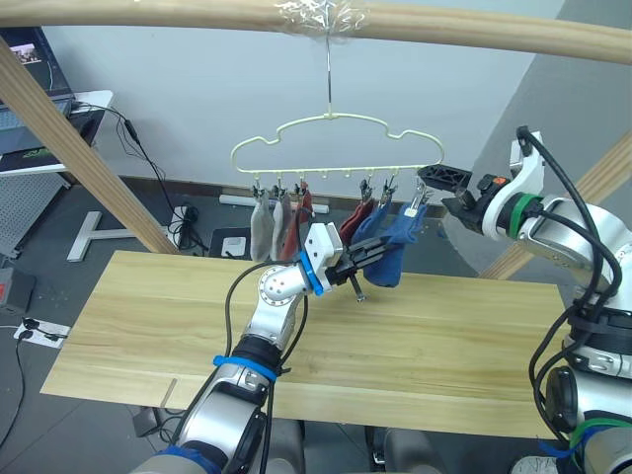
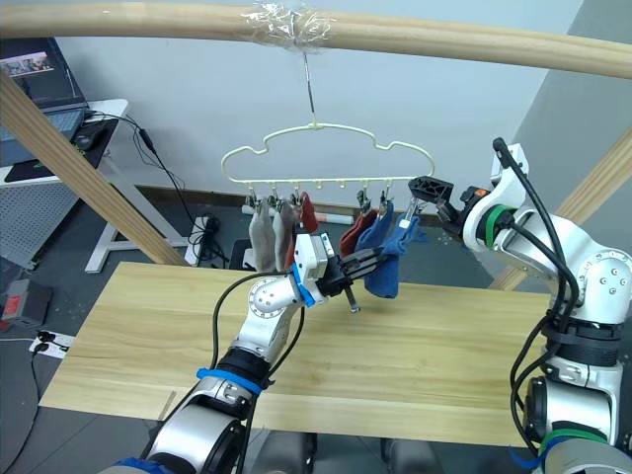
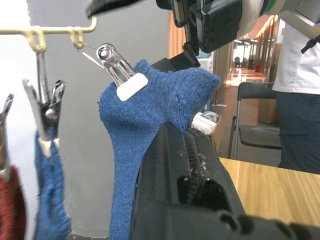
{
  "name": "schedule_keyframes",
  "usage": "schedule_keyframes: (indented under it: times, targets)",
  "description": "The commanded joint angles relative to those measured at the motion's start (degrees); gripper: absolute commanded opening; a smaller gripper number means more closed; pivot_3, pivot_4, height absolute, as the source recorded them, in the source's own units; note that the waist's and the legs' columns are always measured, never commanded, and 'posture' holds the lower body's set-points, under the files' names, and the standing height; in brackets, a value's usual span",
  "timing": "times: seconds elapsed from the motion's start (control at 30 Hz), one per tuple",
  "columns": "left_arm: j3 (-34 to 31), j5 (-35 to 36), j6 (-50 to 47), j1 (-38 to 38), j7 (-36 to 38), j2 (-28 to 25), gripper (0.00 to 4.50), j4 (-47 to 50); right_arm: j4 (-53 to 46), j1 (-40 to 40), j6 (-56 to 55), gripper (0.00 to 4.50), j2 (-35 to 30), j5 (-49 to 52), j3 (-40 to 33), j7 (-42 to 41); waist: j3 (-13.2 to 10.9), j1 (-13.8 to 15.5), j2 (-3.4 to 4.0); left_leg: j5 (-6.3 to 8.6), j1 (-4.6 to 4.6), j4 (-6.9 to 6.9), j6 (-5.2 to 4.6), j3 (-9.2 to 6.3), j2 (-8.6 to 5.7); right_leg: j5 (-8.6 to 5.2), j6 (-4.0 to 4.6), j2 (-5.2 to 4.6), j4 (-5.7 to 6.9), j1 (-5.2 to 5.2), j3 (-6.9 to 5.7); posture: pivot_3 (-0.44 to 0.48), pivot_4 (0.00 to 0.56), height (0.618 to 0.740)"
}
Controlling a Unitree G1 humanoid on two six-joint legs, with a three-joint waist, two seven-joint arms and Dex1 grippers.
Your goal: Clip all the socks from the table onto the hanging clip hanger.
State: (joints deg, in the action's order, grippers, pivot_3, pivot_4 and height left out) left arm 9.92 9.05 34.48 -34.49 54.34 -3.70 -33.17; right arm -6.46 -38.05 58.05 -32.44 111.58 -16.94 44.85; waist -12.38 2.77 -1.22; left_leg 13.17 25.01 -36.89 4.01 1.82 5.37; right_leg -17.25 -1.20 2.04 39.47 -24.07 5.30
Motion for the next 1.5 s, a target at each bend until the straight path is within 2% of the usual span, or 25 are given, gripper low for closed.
schedule_keyframes:
  times: [0.03,0.1,0.2,0.27,0.33,0.47,0.63,0.8,0.9,1.03,1.13,1.37,1.5]
  targets:
    - [1.3,2.4,-2.8,0.3,2.0,0.8,0.98,3.3,-4.4,3.0,2.8,4.5,-6.8,1.4,-2.3,-7.5,0.0,0.3,0.0,0.0,0.01,0.0,0.0,0.0,-0.01,0.0,0.0,0.0,-0.01,0.0,0.0,0.102,0.194,0.74]
    - [2.0,2.6,-5.8,1.1,3.2,0.3,1.64,3.7,-6.4,6.6,3.8,4.5,-11.2,1.0,-2.0,-11.1,0.0,0.3,0.0,0.0,0.04,0.0,0.0,0.0,0.0,0.0,0.0,-0.01,-0.08,0.01,0.0,0.099,0.19,0.74]
    - [2.9,3.8,-15.1,3.3,5.7,-1.5,2.52,5.4,-11.2,12.0,5.5,4.5,-16.7,-5.5,-1.4,-19.1,0.0,-0.1,0.02,0.0,0.02,0.01,0.0,0.0,0.01,0.0,0.0,0.0,-0.08,0.02,0.01,0.102,0.187,0.74]
    - [1.5,5.6,-25.5,4.8,6.3,-5.0,3.13,7.5,-18.5,17.7,3.8,4.5,-21.5,-20.9,0.6,-29.3,0.1,-0.5,0.08,0.0,-0.01,0.01,0.0,-0.02,0.01,0.0,0.0,0.03,-0.02,0.01,0.03,0.106,0.182,0.74]
    - [-0.3,6.7,-32.0,5.7,5.7,-8.1,3.7,10.1,-23.0,22.4,0.7,4.5,-23.4,-30.4,1.1,-36.1,0.1,-1.2,0.07,0.0,-0.04,-0.02,0.0,-0.11,0.06,0.0,0.0,0.1,0.07,0.0,-0.01,0.113,0.173,0.74]
    - [-7.1,9.7,-45.4,7.2,4.4,-20.1,3.7,16.8,-31.9,35.8,-10.3,4.5,-23.9,-49.0,1.1,-49.2,0.1,-1.7,0.07,-0.04,-0.19,-0.09,0.0,-0.29,0.11,-0.02,-0.01,0.24,0.43,-0.01,-0.06,0.138,0.168,0.74]
    - [-11.6,9.3,-54.4,9.7,1.8,-30.2,3.7,25.1,-33.7,45.5,-19.9,4.5,-20.3,-61.6,1.5,-58.2,0.1,-1.4,0.09,-0.14,-0.26,-0.15,0.15,-0.29,0.09,-0.05,-0.08,0.17,0.5,0.1,-0.11,0.176,0.168,0.74]
    - [-17.8,8.5,-56.2,15.5,-0.9,-37.6,3.7,28.1,-33.2,52.3,-25.4,4.5,-16.8,-69.7,0.5,-63.5,0.2,-1.0,-0.08,-0.14,-0.26,-0.18,0.15,-0.23,0.05,-0.01,-0.1,0.07,0.48,0.14,-0.14,0.198,0.159,0.74]
    - [-23.3,7.9,-54.3,19.4,-3.7,-40.8,3.7,22.6,-32.9,54.9,-26.6,4.5,-14.2,-71.9,-0.8,-64.1,0.3,-1.0,-0.11,-0.14,-0.31,-0.14,0.15,-0.23,0.08,0.0,-0.06,0.08,0.5,0.13,-0.15,0.212,0.158,0.74]
    - [-26.1,7.4,-51.9,20.7,-6.9,-40.7,3.7,18.0,-31.4,56.0,-27.5,4.5,-11.2,-75.6,-0.2,-64.5,0.5,-0.7,-0.24,-0.15,-0.32,-0.16,0.15,-0.23,0.08,-0.01,-0.06,0.09,0.52,0.14,-0.16,0.23,0.151,0.74]
    - [-26.1,5.4,-48.5,22.6,-11.0,-38.9,3.7,17.4,-29.8,56.5,-28.8,4.5,-8.7,-78.6,-0.2,-64.2,1.0,0.3,-0.66,-0.17,-0.33,-0.2,0.13,-0.19,0.06,0.01,-0.04,0.08,0.51,0.17,-0.14,0.228,0.143,0.74]
    - [-27.8,4.0,-44.8,32.2,-21.4,-31.4,3.7,25.6,-30.7,55.9,-28.2,4.5,-2.1,-83.0,1.5,-61.0,1.9,1.1,-0.91,-0.17,-0.35,-0.18,0.13,-0.15,0.08,0.02,-0.02,0.03,0.52,0.19,-0.11,0.219,0.134,0.74]
    - [-27.2,3.4,-44.6,34.8,-24.1,-29.0,3.7,28.9,-29.5,54.9,-27.8,4.5,0.6,-86.0,2.5,-59.0,2.5,1.4,-0.95,-0.18,-0.66,-0.16,0.13,-0.14,0.09,0.02,-0.01,0.04,0.53,0.45,-0.1,0.234,0.125,0.74]
